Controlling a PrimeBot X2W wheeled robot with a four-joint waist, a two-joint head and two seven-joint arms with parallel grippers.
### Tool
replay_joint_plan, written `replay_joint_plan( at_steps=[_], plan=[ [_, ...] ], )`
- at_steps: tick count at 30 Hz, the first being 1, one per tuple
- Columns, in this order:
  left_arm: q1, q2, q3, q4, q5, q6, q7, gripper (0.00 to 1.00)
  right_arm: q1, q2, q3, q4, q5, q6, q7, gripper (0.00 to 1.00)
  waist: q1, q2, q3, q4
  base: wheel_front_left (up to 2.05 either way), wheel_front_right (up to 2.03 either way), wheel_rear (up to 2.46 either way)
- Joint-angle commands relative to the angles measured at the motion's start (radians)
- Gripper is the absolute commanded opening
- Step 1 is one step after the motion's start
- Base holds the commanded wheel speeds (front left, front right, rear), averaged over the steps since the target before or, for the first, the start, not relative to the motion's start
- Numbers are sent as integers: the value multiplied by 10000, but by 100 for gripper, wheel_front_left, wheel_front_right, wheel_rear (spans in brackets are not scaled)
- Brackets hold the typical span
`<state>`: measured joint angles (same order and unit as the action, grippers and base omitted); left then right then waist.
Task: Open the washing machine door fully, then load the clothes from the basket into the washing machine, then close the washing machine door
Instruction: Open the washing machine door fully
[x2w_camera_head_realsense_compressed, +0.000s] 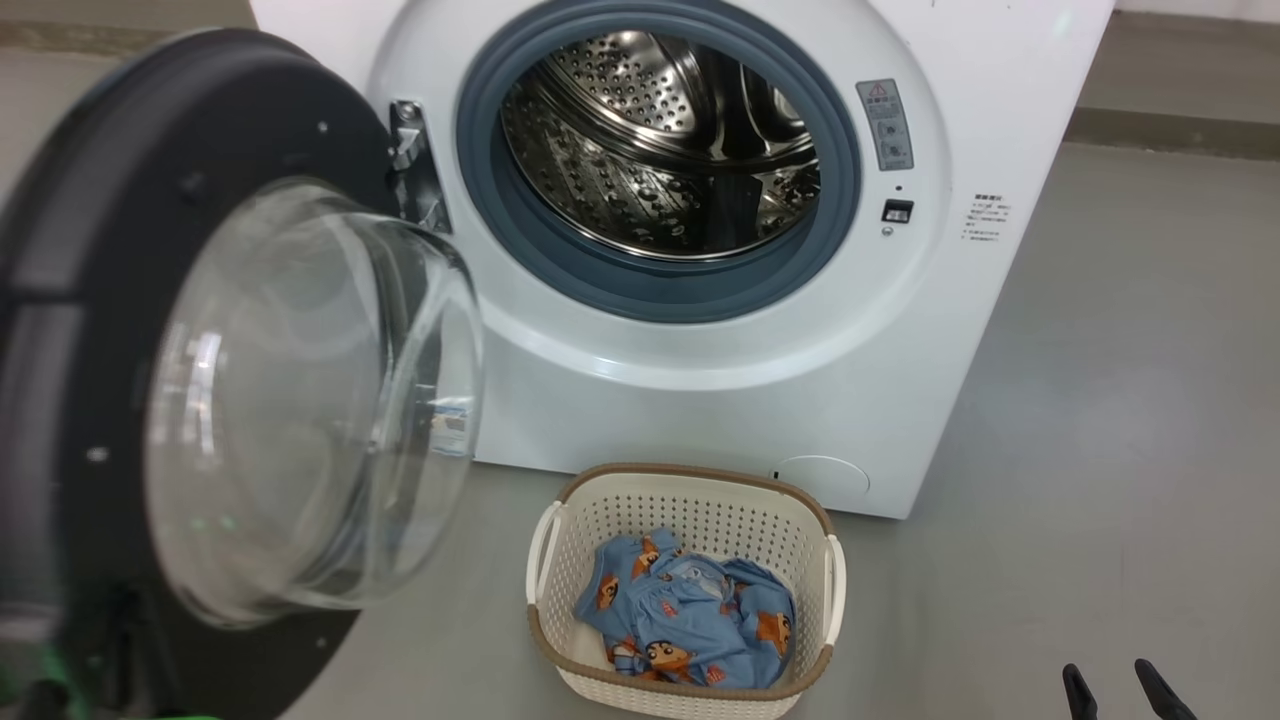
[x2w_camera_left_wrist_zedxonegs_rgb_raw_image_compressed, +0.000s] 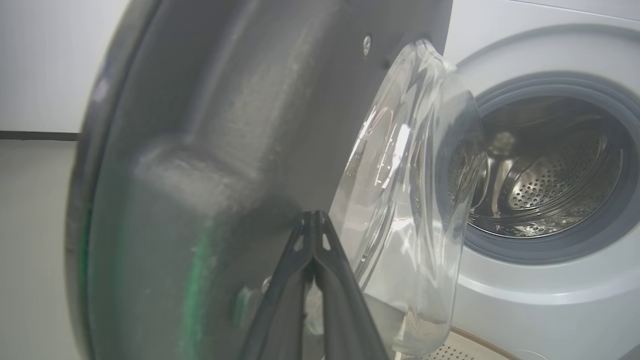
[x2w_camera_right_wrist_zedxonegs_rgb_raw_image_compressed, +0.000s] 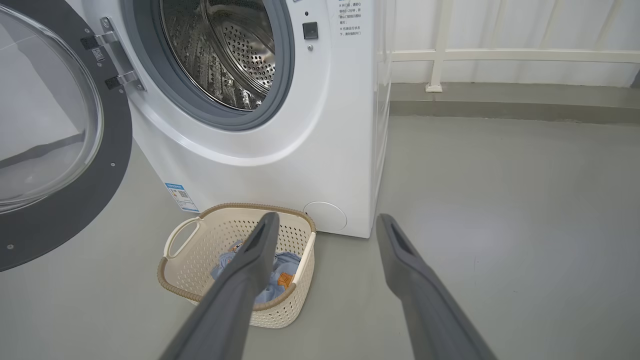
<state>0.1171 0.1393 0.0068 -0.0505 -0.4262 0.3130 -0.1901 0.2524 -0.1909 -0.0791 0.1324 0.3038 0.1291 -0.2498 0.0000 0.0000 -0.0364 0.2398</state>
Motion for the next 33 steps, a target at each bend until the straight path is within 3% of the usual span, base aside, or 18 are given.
replay_joint_plan(
  at_steps=[1, 14, 26, 33],
  plan=[
    [-678, 386, 765, 123, -128, 163, -196, 0, -128, -347, 263, -206, 82, 16, -120, 100, 0, 0, 89, -102, 0, 0, 0],
    [-1831, 856, 2629, 1842, -347, 361, -694, 0, -357, -912, 279, -343, 360, 16, -120, 100, 0, 0, 1052, -659, 0, 0, 0],
    [-2596, 1109, 3712, 3082, 299, -18, -714, 0, -621, -987, 344, -329, 446, 16, -120, 100, 0, 0, 1374, -765, 0, 0, 0],
    [-2864, 984, 4144, 3344, 496, -323, -715, 0, -714, -946, 383, -227, 482, 16, -120, 100, 0, 0, 1312, -693, 0, 0, 0]
  ],
)
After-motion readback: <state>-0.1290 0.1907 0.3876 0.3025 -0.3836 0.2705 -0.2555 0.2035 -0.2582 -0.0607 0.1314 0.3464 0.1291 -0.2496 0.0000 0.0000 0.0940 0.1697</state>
